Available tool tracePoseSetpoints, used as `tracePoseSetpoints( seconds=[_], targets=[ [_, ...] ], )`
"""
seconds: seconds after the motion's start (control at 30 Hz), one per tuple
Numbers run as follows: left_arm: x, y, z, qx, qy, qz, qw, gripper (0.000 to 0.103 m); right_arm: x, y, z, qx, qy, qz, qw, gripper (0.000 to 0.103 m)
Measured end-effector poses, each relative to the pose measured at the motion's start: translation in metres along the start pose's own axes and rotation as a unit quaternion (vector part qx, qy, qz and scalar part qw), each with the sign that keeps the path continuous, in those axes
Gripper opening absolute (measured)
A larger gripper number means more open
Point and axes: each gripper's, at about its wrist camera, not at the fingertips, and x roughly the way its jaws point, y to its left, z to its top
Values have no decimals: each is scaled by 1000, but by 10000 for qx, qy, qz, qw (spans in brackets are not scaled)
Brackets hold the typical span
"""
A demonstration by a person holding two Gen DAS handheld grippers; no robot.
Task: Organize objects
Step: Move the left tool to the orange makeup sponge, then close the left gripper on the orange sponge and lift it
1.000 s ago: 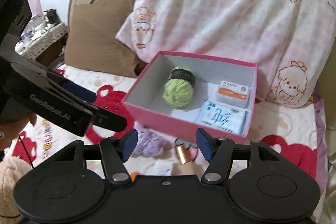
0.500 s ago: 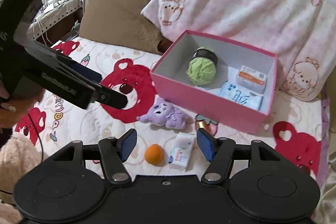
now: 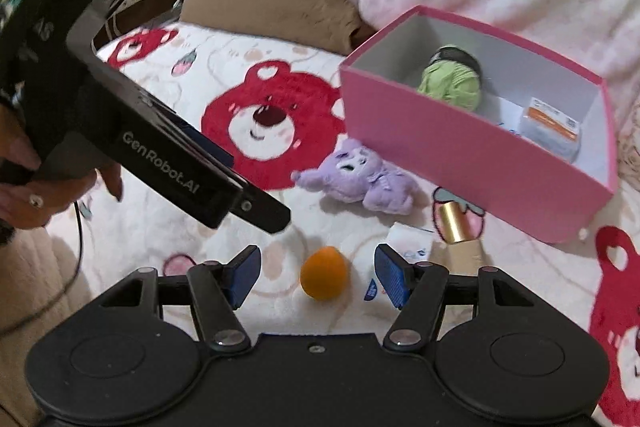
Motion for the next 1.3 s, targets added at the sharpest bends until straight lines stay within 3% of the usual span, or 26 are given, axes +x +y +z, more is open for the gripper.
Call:
tracePoseSetpoints(
  seconds=[0.3, 0.63, 0.7, 0.83, 0.93, 1.3],
  targets=[
    [38, 14, -27, -318, -169, -280, 9990, 63, 51, 10, -23, -476, 196, -228, 9984, 68],
    [59, 11, -30, -416, -239, -618, 9969, 49, 63, 2, -27, -150, 119, -177, 9997, 68],
    [60, 10, -29, -483, -236, -649, 9964, 42, 63, 5, -28, -195, 84, -124, 9997, 66],
    [62, 5, -30, -423, -238, -680, 9965, 28, 67, 12, -29, -330, 114, -205, 9992, 51],
    [65, 4, -32, -433, -206, -673, 9966, 27, 73, 8, -31, -157, 207, -340, 9991, 41],
    [64, -6, -31, -416, -216, -606, 9971, 28, 61, 0, -37, 290, 73, -181, 9994, 40]
  ],
)
